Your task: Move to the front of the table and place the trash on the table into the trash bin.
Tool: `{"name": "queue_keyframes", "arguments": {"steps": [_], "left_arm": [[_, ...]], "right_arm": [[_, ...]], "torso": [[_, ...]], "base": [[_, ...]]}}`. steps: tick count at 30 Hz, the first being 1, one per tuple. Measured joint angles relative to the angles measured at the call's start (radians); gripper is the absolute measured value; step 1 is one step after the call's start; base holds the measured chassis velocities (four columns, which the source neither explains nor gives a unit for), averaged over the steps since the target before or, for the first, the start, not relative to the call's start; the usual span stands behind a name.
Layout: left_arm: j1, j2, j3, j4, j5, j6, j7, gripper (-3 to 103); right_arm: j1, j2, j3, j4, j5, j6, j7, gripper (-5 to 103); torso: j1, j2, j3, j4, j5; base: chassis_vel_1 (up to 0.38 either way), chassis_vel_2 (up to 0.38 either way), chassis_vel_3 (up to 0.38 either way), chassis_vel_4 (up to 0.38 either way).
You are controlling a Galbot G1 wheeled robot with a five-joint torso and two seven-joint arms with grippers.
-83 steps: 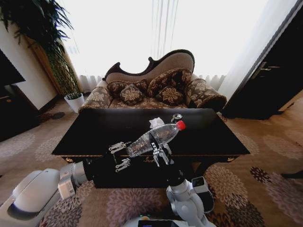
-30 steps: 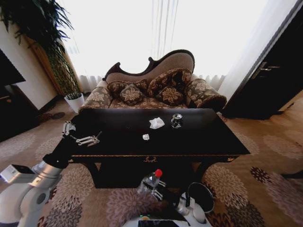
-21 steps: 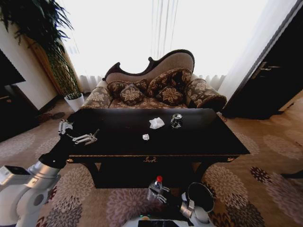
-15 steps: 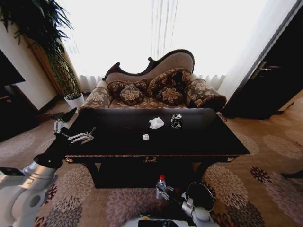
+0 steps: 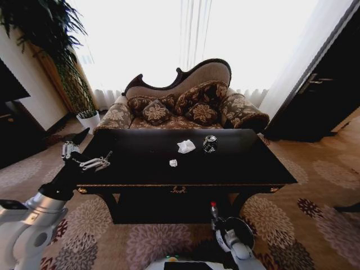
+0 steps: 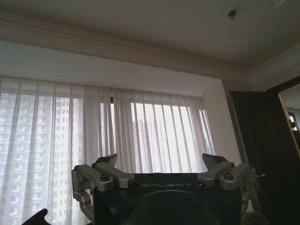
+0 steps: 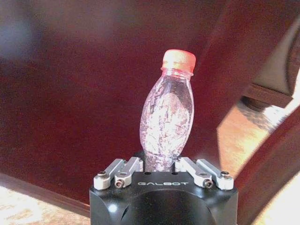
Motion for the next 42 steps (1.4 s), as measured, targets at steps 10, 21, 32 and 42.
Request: {"name": "queue_keyframes", "arguments": {"steps": [10, 21, 32, 42], "left_arm": [[0.004, 0.002, 0.009, 0.000, 0.010, -0.003, 0.005, 100], [0.006, 0.002, 0.028, -0.001, 0.027, -0.005, 0.008, 100], [0.005, 0.011, 0.021, 0.002, 0.029, -0.005, 0.015, 100], [0.003, 0.013, 0.026, 0.003, 0.023, -0.006, 0.016, 100]], "right_arm": [[0.023, -0.012, 0.029, -0.036, 0.023, -0.002, -0.005, 25], [0.073, -0.052, 0.084, -0.159, -0.092, 0.008, 0.070, 25], [0.055, -0.075, 0.087, -0.198, -0.017, -0.055, 0.092, 25], [0.024, -0.074, 0.095, -0.205, 0.057, -0.058, 0.057, 25]], "torso": [[0.000, 0.000, 0.000, 0.0000, -0.0001], [0.000, 0.000, 0.000, 0.0000, -0.0002], [0.000, 0.000, 0.000, 0.0000, -0.0001], [0.000, 0.000, 0.000, 0.0000, 0.0001]], "base": [[0.000, 0.000, 0.000, 0.000], [0.000, 0.000, 0.000, 0.000], [0.000, 0.000, 0.000, 0.000], [0.000, 0.000, 0.000, 0.000]]}}
